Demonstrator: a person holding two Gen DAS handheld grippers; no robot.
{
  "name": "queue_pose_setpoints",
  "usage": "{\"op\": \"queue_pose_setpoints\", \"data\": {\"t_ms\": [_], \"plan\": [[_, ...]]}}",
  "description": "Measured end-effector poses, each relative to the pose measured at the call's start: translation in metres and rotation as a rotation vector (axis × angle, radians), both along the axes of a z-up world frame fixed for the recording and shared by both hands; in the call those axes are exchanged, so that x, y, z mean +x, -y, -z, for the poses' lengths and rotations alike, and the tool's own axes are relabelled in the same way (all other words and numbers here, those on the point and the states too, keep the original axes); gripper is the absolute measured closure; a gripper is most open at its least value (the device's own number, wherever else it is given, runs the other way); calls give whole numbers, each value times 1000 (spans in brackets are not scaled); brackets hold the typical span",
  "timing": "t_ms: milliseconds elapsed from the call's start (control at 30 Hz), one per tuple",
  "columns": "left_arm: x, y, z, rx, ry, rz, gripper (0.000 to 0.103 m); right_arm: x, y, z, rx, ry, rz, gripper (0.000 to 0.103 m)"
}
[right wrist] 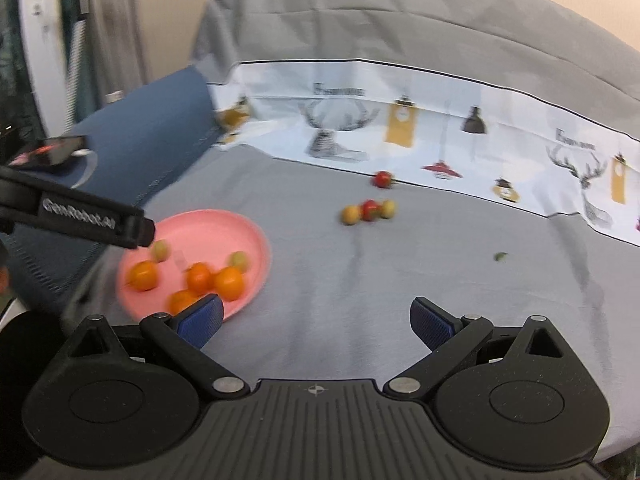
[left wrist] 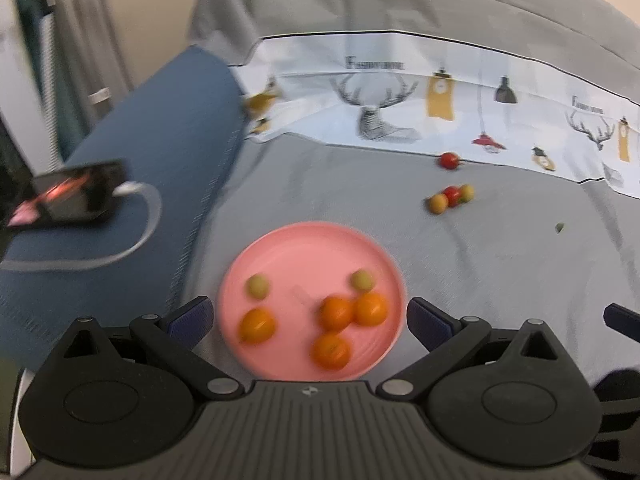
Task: Organize fruits
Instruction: 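Grasp a small yellow fruit with the left tool while the right tool grasps another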
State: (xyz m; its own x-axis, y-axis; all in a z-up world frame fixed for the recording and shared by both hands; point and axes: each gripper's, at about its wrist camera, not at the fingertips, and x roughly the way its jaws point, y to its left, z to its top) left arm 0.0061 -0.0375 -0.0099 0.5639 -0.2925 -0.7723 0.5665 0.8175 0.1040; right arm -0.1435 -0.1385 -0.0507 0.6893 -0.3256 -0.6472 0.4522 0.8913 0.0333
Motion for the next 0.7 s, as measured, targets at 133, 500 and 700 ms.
{"op": "queue_pose_setpoints", "data": {"t_ms": [133, 500, 700], "plan": [[20, 52, 13, 5, 2, 73, 0, 11, 48, 14, -29, 9, 72, 4], [90, 200, 100, 71, -16, 271, 0, 56, 180, 81, -49, -20, 219, 4], [108, 237, 143, 119, -6, 356, 5, 92, 209, 119, -95, -14, 153, 4]]}}
